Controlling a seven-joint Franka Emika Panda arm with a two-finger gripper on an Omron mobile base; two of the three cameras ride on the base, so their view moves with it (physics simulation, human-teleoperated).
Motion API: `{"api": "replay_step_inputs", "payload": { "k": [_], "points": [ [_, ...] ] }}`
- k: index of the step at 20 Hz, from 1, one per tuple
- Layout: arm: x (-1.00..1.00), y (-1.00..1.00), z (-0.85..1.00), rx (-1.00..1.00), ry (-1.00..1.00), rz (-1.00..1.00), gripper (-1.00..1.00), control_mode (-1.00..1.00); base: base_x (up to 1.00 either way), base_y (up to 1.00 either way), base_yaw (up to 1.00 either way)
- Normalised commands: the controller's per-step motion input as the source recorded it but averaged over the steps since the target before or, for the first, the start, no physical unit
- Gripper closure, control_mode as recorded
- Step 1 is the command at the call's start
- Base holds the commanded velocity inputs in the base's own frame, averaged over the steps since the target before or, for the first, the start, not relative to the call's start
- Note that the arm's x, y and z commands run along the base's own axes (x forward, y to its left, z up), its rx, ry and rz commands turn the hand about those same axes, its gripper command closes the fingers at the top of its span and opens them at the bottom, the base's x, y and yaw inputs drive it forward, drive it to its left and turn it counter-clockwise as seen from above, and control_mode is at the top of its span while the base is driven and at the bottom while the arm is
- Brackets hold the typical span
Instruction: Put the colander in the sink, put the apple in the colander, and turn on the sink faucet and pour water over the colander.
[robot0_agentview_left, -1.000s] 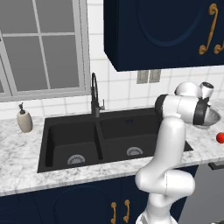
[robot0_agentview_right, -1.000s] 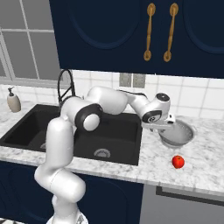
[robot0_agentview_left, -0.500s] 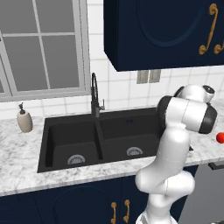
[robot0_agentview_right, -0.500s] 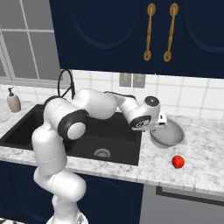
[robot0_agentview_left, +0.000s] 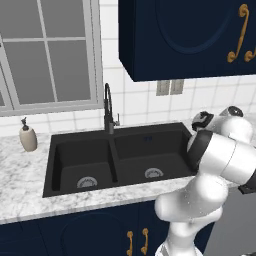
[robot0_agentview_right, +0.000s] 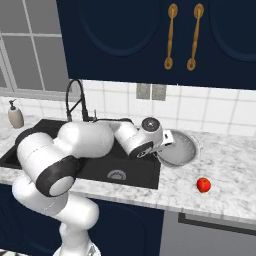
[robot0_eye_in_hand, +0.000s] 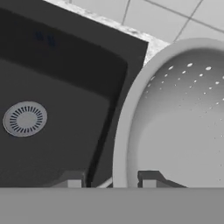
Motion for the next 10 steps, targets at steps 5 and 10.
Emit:
{"api": "replay_step_inputs", "payload": {
  "k": [5,10],
  "points": [
    [-0.27,0.72,0.83,-0.12,0.00,0.06,1.00,-1.00,0.00,0.00,0.00],
    [-0.30,0.71,0.71,-0.10,0.06,0.10,1.00,-1.00,0.00,0.00,0.00]
  ]
}}
